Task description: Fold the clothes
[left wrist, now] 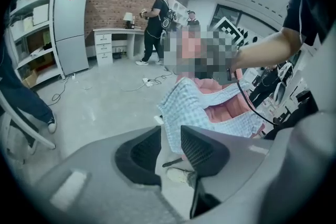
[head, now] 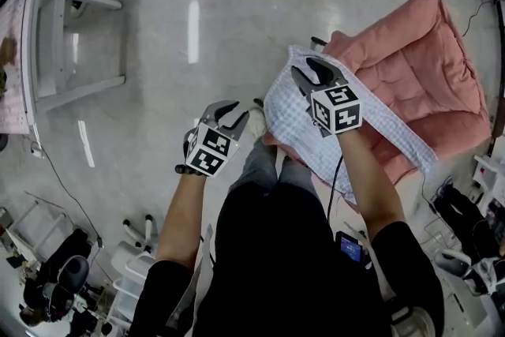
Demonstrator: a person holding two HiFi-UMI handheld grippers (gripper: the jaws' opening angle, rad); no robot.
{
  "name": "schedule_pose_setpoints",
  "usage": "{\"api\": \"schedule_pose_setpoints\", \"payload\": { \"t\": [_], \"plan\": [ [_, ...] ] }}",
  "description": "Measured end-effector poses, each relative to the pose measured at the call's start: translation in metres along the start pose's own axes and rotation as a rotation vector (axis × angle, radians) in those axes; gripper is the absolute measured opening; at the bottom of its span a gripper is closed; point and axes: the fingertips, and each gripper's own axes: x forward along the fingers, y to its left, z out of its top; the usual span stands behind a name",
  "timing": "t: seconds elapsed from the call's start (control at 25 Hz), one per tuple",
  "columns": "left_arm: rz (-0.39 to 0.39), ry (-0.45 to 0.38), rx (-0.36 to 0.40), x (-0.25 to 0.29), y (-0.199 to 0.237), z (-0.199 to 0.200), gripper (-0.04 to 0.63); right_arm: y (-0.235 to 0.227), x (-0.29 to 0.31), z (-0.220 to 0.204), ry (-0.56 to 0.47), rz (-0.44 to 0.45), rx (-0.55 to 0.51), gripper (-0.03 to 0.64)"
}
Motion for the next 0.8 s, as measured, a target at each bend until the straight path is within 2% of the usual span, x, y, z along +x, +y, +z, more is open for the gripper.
{"api": "schedule_pose_setpoints", "payload": {
  "t": [0.36, 0.56, 0.8],
  "plan": [
    [-0.09, 0.023, 0.2, 0.033, -0.044, 0.051, 0.12, -0.073, -0.099, -0.063, -0.069, -0.195, 0.175, 0.173],
    [-0.154, 0.05, 0.316, 0.057, -0.094, 0.078, 0.118, -0.103, -0.161, -0.111, -0.105, -0.289, 0.266, 0.166],
    [-0.211, 0.082, 0.404, 0.095, -0.175, 0.091, 0.115, -0.139, -0.244, -0.195, -0.105, -0.377, 0.361, 0.164]
  ]
}}
